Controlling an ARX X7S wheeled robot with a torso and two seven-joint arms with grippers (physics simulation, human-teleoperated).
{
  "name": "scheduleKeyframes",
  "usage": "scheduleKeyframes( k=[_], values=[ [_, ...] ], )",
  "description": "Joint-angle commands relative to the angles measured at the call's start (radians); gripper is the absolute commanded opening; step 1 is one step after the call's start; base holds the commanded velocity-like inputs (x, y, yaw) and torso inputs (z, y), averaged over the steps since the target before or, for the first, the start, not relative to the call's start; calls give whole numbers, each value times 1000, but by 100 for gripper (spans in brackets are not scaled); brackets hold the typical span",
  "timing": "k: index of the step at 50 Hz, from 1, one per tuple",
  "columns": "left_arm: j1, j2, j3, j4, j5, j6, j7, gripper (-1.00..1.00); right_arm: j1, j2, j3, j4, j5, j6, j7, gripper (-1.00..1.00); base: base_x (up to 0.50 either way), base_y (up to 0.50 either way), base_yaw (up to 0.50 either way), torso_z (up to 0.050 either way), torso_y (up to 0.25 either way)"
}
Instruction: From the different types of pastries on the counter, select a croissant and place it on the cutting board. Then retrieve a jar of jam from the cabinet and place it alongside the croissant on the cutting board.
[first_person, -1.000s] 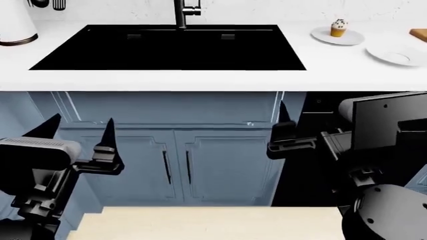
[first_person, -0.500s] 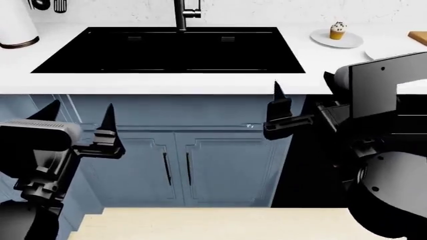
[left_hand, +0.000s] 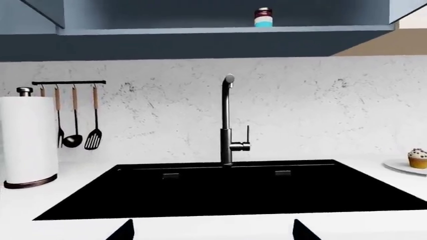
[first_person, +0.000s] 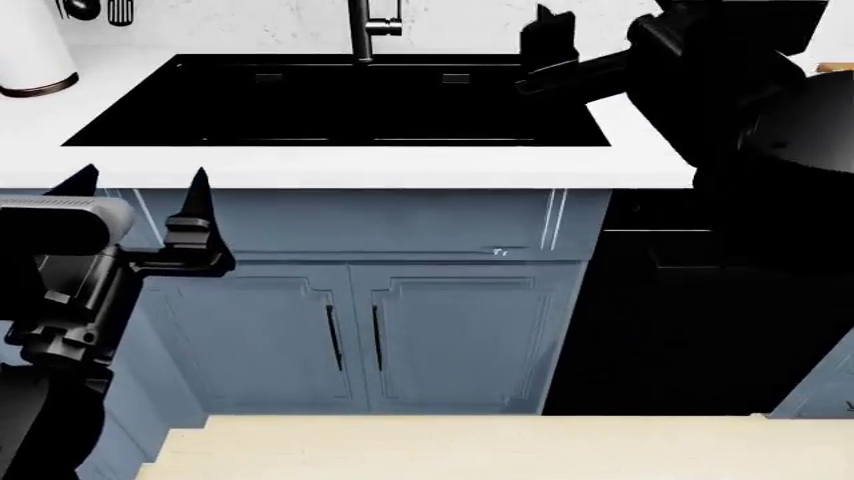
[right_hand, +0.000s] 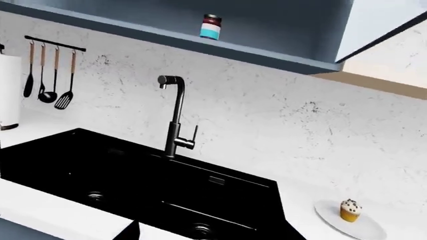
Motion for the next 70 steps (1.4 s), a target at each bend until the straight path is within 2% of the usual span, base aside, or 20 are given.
scheduleKeyframes(
  k=[1,8,17,36,39,48,61,70],
  values=[
    [-26,-6,-16,3,-22,-25,-8,100,301,-119,-90,264,-93,75,-130,100,0,0,0,0,0],
    [-16,-8,-17,-16,-12,6,-4,100,423,-189,-159,433,-219,34,-242,100,0,0,0,0,0],
    [-11,-6,-19,-37,-7,28,-3,100,555,-320,-254,739,-393,-98,-414,100,0,0,0,0,0],
    [-45,-40,7,-64,5,34,5,100,902,-622,-381,1512,-624,-349,-719,100,0,0,0,0,0],
    [-61,-51,13,-72,6,26,7,100,925,-625,-422,1528,-568,-360,-707,100,0,0,0,0,0],
    [-71,-79,40,-84,25,28,15,100,928,-626,-344,1499,-651,-328,-685,100,0,0,0,0,0],
    [-54,-96,61,-97,55,51,13,100,928,-626,-463,1485,-554,-349,-653,100,33,69,0,0,0],
    [-53,-103,71,-98,66,56,7,100,928,-626,-416,1445,-616,-319,-653,100,99,175,0,0,0]
  ],
)
